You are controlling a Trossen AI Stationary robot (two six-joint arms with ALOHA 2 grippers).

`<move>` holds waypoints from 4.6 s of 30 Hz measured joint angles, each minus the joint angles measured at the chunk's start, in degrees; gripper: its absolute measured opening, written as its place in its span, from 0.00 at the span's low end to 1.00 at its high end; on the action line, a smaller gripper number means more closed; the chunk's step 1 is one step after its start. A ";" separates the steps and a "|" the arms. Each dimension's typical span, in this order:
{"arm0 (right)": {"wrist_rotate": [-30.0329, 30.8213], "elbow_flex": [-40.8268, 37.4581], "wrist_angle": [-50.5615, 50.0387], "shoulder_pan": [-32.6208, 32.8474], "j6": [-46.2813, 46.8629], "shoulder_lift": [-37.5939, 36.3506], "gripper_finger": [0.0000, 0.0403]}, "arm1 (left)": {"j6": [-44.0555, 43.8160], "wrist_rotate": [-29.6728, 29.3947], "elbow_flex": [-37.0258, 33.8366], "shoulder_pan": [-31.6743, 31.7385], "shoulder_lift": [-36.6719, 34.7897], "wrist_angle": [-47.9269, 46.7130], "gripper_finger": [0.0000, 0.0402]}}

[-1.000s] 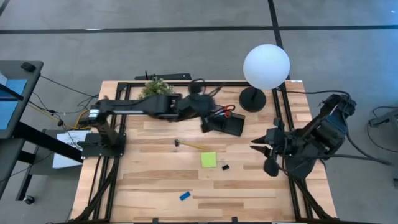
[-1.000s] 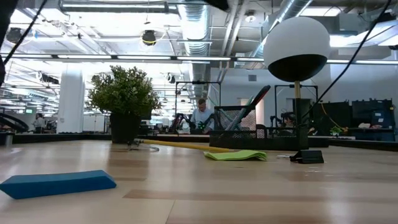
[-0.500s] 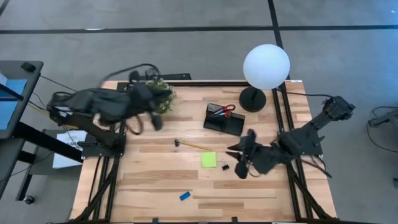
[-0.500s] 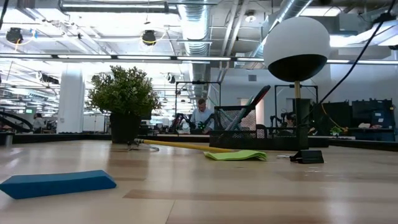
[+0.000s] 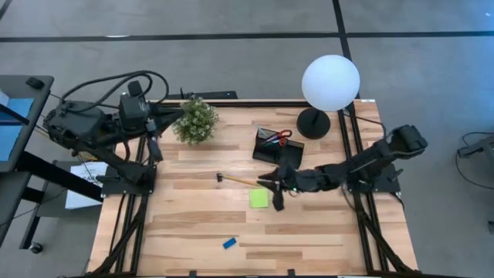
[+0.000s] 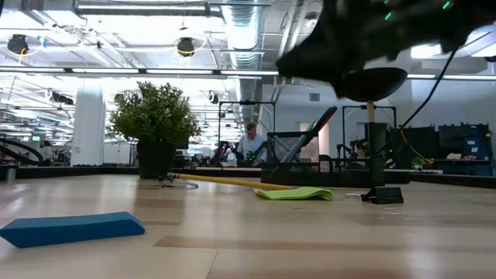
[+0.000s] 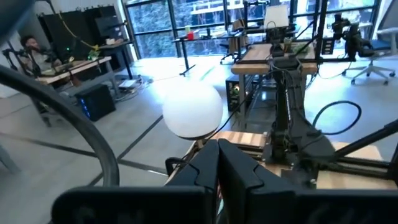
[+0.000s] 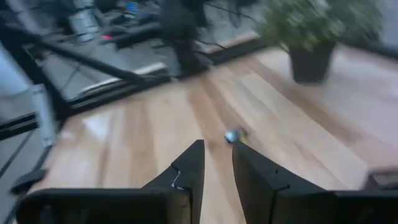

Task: Pick and place office supplies into organizer
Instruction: Put the yellow pencil into the black desk organizer

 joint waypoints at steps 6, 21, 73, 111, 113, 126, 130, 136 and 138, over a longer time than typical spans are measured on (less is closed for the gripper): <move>-9.04 6.22 -1.13 -6.12 -1.74 6.86 0.19 | 2.77 -0.04 -0.02 -0.01 -0.01 -0.37 0.00; -24.13 37.00 -37.48 -14.48 -13.86 25.83 0.30 | 3.66 -0.03 -0.04 -0.01 -0.01 -2.79 0.00; -19.65 39.78 -40.90 -14.59 0.83 32.81 0.06 | 1.72 0.44 -0.04 0.00 -0.01 -7.52 0.00; -4.72 2.10 47.28 -32.80 -19.91 18.64 0.03 | 3.80 0.42 -0.04 0.01 0.01 -6.56 0.00; -4.81 3.51 47.56 -33.19 -17.84 21.81 0.04 | 3.72 0.42 -0.04 0.01 0.01 -7.60 0.00; 1.23 6.27 47.00 -32.36 -31.05 27.67 0.04 | 2.59 0.46 -0.04 0.01 0.03 -12.80 0.00; 1.25 6.27 45.76 -31.19 -31.03 27.66 0.05 | 2.59 0.44 -0.04 0.01 0.03 -12.87 0.00; 1.66 6.25 43.33 -29.85 -30.93 27.67 0.12 | 2.48 0.46 -0.04 0.01 0.03 -12.87 0.00; 1.66 6.25 42.79 -29.87 -29.81 27.66 0.14 | 2.48 0.44 -0.04 0.01 0.03 -12.87 0.00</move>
